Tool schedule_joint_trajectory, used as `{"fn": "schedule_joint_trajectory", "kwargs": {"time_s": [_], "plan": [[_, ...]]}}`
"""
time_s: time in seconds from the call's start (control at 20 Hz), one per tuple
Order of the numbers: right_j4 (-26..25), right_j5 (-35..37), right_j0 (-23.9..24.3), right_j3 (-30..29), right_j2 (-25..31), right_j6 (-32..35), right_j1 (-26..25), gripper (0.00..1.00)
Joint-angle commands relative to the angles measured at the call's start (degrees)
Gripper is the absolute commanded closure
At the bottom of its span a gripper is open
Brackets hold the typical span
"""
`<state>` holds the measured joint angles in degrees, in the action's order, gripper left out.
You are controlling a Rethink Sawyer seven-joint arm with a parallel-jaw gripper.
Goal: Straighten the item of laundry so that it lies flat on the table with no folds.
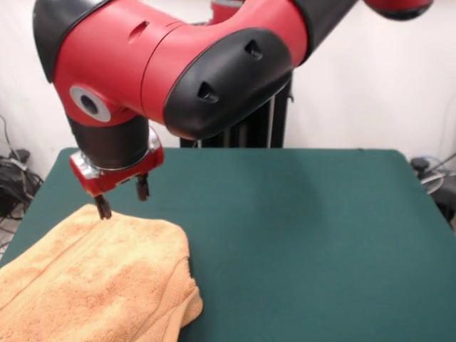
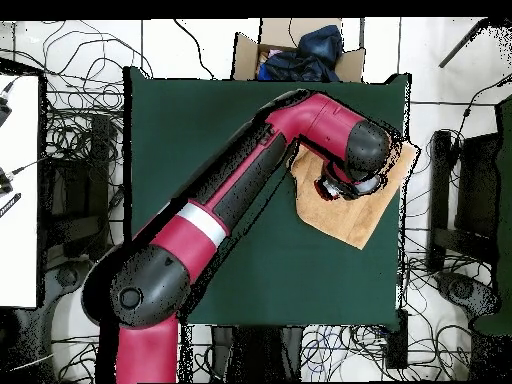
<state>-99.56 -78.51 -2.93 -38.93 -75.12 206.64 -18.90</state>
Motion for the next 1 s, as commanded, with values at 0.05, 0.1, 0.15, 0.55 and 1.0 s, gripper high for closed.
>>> {"fn": "schedule_joint_trajectory", "kwargs": {"time_s": [0.05,0.1,0.15,0.55,1.0], "plan": [[6.97,6.47,-0.76,-1.82,6.68,11.79,-0.43,0.00],[7.52,6.68,-0.89,-1.93,6.78,12.06,-0.32,0.00],[8.48,7.17,-1.00,-2.15,7.15,12.47,-0.11,0.00],[12.91,10.04,-1.84,-3.56,7.48,14.25,-0.20,0.00],[17.88,13.03,-2.99,-3.32,7.53,16.08,0.03,0.00]]}}
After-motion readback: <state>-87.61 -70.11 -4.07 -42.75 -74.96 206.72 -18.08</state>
